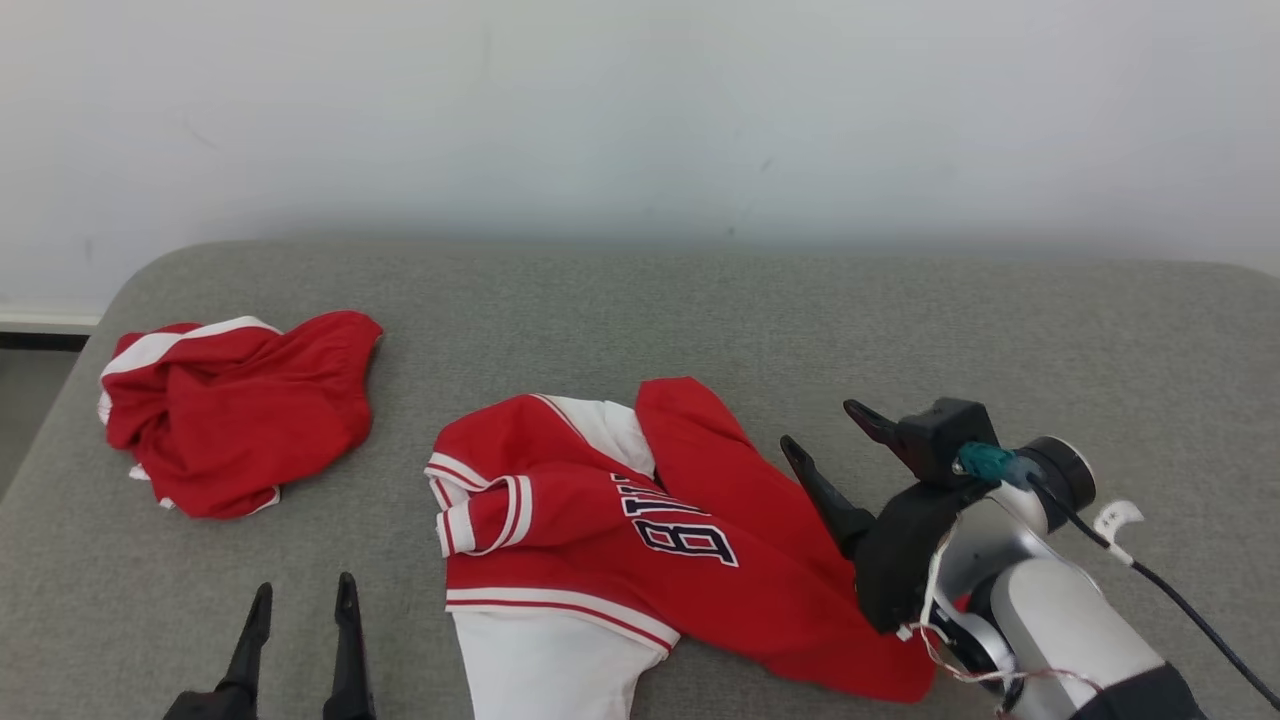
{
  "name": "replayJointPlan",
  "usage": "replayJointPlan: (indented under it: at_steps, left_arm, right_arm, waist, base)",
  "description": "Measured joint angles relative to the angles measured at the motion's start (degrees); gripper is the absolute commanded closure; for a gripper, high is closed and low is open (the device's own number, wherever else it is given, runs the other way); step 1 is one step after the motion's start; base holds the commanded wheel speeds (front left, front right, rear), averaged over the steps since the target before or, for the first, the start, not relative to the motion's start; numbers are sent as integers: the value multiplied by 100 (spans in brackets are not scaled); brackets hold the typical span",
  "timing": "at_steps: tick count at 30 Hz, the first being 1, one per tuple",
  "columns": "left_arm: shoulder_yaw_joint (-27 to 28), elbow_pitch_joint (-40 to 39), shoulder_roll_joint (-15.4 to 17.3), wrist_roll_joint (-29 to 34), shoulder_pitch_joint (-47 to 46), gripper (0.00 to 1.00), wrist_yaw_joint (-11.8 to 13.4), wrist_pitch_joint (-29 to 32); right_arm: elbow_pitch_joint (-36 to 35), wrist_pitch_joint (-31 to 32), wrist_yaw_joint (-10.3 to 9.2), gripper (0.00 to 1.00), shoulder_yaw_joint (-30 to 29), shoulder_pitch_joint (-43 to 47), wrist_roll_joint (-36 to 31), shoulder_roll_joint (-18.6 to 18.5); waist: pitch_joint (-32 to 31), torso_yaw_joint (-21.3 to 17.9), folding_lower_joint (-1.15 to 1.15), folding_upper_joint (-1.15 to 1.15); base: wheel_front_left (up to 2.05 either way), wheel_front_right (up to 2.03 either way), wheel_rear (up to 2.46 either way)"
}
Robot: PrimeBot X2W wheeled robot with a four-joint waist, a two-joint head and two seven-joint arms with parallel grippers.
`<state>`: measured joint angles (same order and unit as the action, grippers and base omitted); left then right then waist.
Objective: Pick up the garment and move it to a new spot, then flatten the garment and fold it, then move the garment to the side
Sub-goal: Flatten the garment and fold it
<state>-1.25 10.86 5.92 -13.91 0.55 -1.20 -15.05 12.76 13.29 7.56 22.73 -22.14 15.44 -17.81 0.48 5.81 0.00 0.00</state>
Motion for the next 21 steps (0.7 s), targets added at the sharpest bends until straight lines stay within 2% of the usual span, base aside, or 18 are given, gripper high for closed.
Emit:
replayJointPlan:
  at_steps: [8,9,14,18,19,20,21]
  left_arm:
    - [-355,181,-180,45,-298,0,-137,0]
    - [-355,181,-180,45,-298,0,-137,0]
    - [-520,323,-240,31,-493,0,-191,0]
    - [-588,386,-269,9,-582,0,-226,0]
    - [-587,396,-275,-1,-586,0,-227,0]
    - [-580,404,-276,-7,-588,0,-227,0]
    - [-569,413,-277,-14,-592,0,-227,0]
  right_arm:
    - [1785,130,0,0,655,-1207,389,-57]
    - [1785,130,0,0,655,-1207,389,-57]
    - [2800,241,0,0,1018,-1593,714,-75]
    - [3339,336,-1,0,1322,-1761,973,-54]
    - [3418,368,0,73,1406,-1763,1091,-25]
    - [3468,376,0,100,1475,-1764,1212,0]
    - [3497,363,0,100,1555,-1791,1293,12]
  waist:
    - [128,579,0,0]
    - [128,579,0,0]
    - [263,983,0,0]
    - [385,1247,0,0]
    - [416,1298,0,0]
    - [448,1336,0,0]
    - [482,1363,0,0]
  base:
    - [0,0,0]
    - [0,0,0]
    - [0,0,0]
    - [0,0,0]
    - [0,0,0]
    - [0,0,0]
    - [0,0,0]
